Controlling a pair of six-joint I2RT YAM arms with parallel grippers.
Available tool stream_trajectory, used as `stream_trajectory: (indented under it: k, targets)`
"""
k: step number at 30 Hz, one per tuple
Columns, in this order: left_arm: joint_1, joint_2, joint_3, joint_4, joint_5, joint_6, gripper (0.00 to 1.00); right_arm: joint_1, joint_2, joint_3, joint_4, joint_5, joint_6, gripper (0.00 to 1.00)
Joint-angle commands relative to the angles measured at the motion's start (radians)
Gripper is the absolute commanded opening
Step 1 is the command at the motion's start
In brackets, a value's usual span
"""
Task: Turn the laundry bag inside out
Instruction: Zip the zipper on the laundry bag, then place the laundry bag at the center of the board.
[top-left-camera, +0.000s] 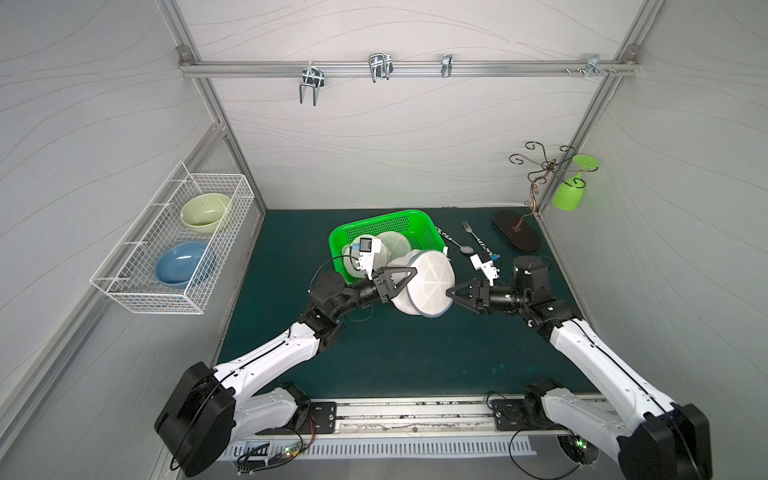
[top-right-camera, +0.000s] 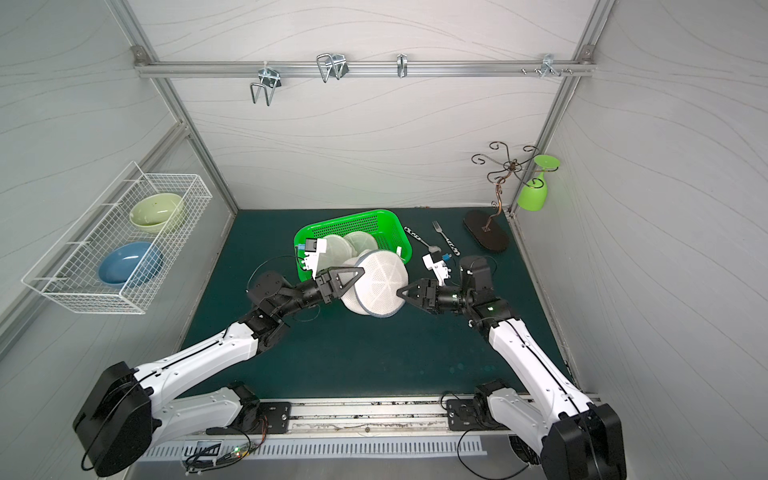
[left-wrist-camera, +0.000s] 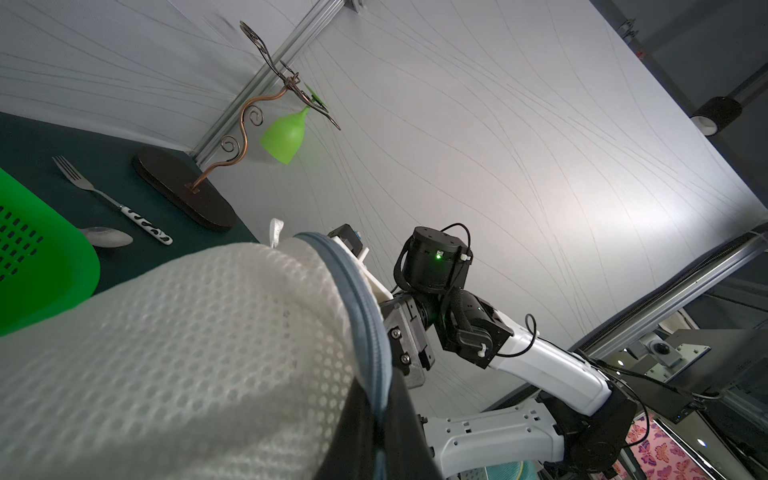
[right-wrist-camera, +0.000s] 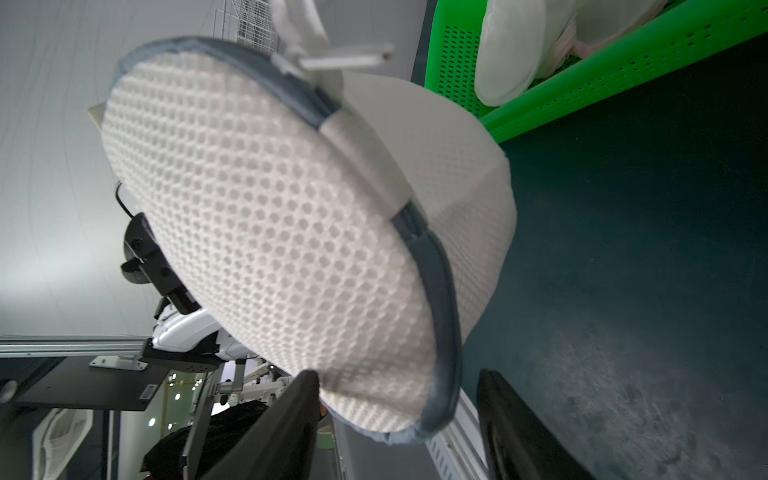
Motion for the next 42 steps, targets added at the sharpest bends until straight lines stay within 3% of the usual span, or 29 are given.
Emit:
stream_trajectory:
  k: [1, 8, 12, 15, 19, 22, 28, 37, 42]
  targets:
    - [0.001, 0.008, 0.001, 0.130, 0.016, -0.033, 0.00, 0.007, -0.002, 0.049, 0.039, -0.012, 0.025, 0.52]
    - [0.002, 0.009, -0.007, 0.097, -0.016, -0.027, 0.00, -0.004, -0.005, 0.094, 0.003, 0.041, 0.033, 0.18]
    - [0.001, -0.021, 0.012, -0.117, -0.087, 0.048, 0.02, -0.025, -0.009, 0.128, -0.079, 0.089, 0.016, 0.00]
    - [0.001, -0.040, 0.054, -0.345, -0.155, 0.131, 0.22, -0.046, -0.010, 0.155, -0.156, 0.130, -0.006, 0.00]
    - [0.001, -0.069, 0.062, -0.517, -0.275, 0.172, 0.64, -0.082, -0.014, 0.168, -0.332, 0.206, -0.057, 0.00]
    - [0.001, -0.111, 0.057, -0.597, -0.371, 0.202, 0.79, -0.111, -0.022, 0.143, -0.491, 0.305, -0.099, 0.00]
    - [0.002, -0.163, 0.037, -0.643, -0.451, 0.235, 0.82, -0.128, -0.038, 0.067, -0.488, 0.378, -0.070, 0.00]
    - [0.013, -0.174, 0.023, -0.616, -0.464, 0.240, 0.82, -0.144, -0.008, 0.133, -0.378, 0.327, -0.050, 0.00]
    - [0.014, -0.174, 0.017, -0.607, -0.470, 0.234, 0.82, -0.183, -0.032, 0.025, -0.334, 0.354, 0.013, 0.00]
